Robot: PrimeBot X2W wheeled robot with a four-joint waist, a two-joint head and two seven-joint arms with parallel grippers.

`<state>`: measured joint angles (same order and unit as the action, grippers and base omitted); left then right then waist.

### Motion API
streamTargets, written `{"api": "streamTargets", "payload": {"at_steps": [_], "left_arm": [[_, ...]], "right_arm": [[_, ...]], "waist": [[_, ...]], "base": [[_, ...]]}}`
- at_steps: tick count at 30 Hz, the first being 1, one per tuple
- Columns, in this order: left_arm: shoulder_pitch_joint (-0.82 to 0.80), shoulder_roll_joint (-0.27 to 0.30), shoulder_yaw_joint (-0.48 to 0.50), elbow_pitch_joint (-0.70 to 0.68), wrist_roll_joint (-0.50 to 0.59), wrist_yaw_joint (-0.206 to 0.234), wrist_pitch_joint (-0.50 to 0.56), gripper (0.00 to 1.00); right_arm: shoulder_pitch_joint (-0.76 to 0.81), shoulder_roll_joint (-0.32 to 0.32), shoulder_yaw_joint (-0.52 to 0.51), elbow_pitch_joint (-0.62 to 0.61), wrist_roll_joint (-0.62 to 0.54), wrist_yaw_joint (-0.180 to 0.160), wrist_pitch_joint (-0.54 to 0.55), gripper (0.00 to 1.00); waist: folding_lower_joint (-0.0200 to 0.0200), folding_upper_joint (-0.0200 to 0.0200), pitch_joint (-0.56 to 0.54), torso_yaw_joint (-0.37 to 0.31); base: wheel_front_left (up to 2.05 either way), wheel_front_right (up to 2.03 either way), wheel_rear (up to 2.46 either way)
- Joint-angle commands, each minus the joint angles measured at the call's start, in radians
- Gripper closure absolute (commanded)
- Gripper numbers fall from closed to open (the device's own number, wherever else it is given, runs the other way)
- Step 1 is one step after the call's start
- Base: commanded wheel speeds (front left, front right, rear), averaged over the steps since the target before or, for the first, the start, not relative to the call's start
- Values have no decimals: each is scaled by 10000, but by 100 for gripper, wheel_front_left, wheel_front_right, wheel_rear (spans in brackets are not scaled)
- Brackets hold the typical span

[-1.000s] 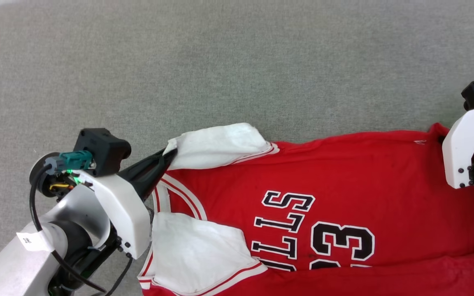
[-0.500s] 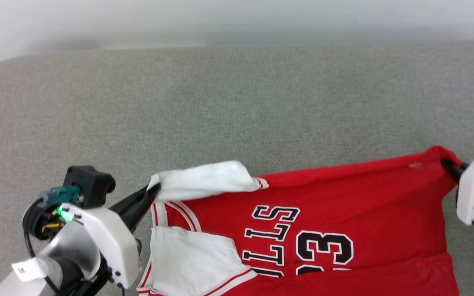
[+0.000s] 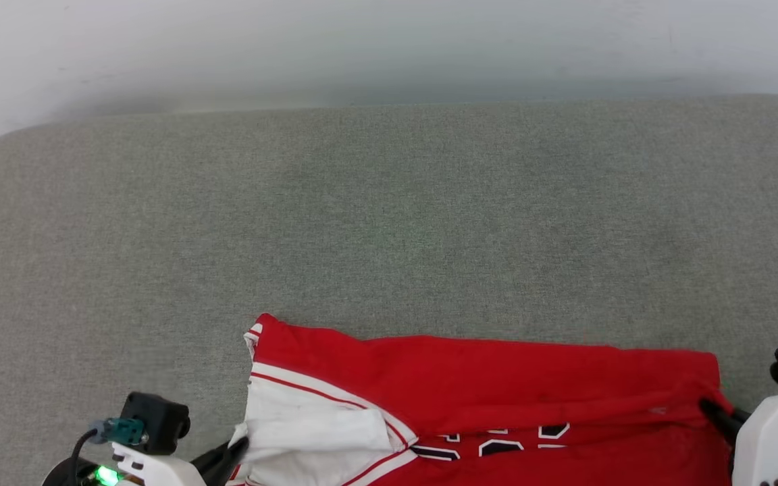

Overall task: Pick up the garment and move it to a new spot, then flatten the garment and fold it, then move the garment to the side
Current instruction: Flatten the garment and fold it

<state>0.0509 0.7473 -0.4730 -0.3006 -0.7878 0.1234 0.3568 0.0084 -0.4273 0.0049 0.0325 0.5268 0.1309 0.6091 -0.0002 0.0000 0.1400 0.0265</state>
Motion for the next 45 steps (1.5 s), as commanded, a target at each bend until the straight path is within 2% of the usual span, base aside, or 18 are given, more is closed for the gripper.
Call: {"api": "streamTargets", "payload": {"at_steps": [1,7,11,14,15,16,21,26,35,37,39,41,45], "left_arm": [[195,-2,-118,217,-43,-74,-13,100],[56,-230,-582,1042,209,-363,-87,100],[-150,-560,-903,1875,314,-652,-197,100],[-277,-663,-979,2293,457,-783,-415,100],[-309,-704,-982,2418,511,-754,-514,96],[-313,-837,-1024,2718,638,-740,-798,0],[-258,-1034,-821,2898,634,-701,-1464,0],[-390,-1228,-426,2728,958,-559,-2753,0],[-217,-2059,647,2744,1549,153,-5856,0],[-195,-2321,959,2700,1779,253,-6117,0],[-168,-2411,1054,2670,2517,355,-6211,0],[-35,-3062,1461,2308,2830,329,-6225,0],[456,-3706,2238,2070,3809,171,-6232,0]], "right_arm": [[284,-57,210,-121,-17,-4,14,100],[490,-475,869,37,-207,-4,-251,100],[330,-963,1611,511,-544,-4,-777,100],[197,-1064,1873,849,-478,-6,-1047,100],[179,-1029,1900,990,-357,-7,-1029,100],[108,-936,1931,1138,-107,-6,-1111,0],[48,-877,1591,912,392,-7,-1256,0],[144,-756,1138,463,618,-4,-1230,0],[829,312,-469,-180,598,-4,-716,0],[1009,599,-867,-240,404,-4,-594,0],[1181,930,-1225,-244,253,-4,-469,0],[1332,1268,-1572,-228,167,-4,-392,0],[1522,1810,-2080,-149,56,-4,-295,0]], "waist": [[2,0,59,-20],[2,0,266,6],[2,0,375,46],[2,0,384,60],[2,0,377,56],[2,0,312,42],[2,0,-3,31],[2,0,-449,-50],[2,0,-905,-113],[2,0,-904,-87],[2,0,-898,-57],[2,0,-894,-17],[2,0,-888,58]], "base": [[0,0,0],[0,0,0],[0,0,0],[0,0,0],[0,0,0],[0,0,0],[0,0,0],[0,0,0],[0,0,0],[0,0,0],[0,0,0],[0,0,0],[0,0,0]]}}
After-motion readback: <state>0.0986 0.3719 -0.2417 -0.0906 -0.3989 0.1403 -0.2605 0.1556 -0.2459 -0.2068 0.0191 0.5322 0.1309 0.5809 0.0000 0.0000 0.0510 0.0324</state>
